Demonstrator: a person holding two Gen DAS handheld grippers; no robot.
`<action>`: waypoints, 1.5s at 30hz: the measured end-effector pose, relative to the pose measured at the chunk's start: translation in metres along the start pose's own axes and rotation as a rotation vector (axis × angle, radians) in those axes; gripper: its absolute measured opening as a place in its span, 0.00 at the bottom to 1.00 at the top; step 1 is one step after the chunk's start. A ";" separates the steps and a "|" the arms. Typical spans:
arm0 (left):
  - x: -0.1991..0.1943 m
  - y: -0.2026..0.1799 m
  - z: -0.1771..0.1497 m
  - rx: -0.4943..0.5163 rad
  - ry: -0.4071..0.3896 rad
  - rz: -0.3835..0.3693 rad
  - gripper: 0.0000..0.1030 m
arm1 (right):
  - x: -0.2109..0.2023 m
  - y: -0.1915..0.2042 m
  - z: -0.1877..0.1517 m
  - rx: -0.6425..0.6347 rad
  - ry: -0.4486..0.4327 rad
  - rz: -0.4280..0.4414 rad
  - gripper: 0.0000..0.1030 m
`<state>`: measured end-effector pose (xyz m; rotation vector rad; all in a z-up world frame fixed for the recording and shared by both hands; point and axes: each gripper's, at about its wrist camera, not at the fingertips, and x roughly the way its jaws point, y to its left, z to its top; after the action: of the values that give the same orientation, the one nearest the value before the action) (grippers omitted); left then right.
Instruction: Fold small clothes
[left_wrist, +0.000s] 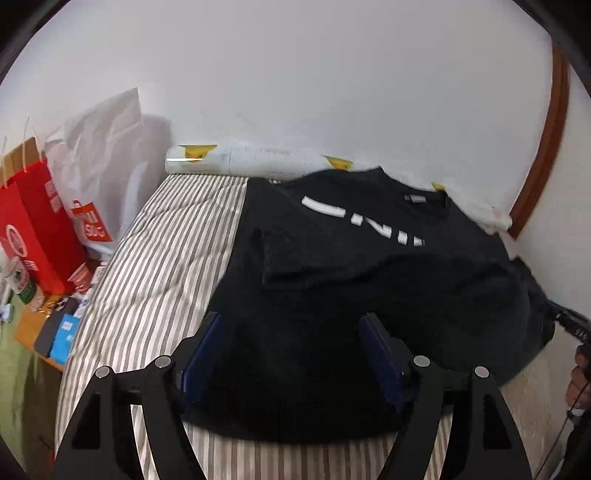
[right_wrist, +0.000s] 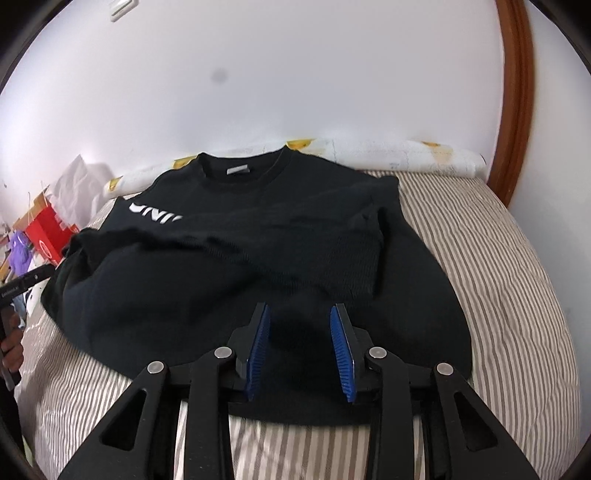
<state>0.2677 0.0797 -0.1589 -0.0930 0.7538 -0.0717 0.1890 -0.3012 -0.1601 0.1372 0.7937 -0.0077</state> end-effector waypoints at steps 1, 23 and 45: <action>-0.005 -0.001 -0.006 -0.003 -0.002 0.005 0.72 | -0.005 -0.004 -0.007 0.005 0.000 0.000 0.35; 0.026 0.036 -0.035 -0.077 0.086 0.053 0.51 | 0.024 -0.071 -0.028 0.163 0.086 -0.056 0.56; -0.086 0.027 -0.118 -0.118 0.047 0.027 0.19 | -0.082 -0.071 -0.101 0.110 0.043 0.079 0.19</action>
<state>0.1251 0.1077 -0.1895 -0.1936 0.8058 -0.0040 0.0560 -0.3629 -0.1803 0.2739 0.8310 0.0261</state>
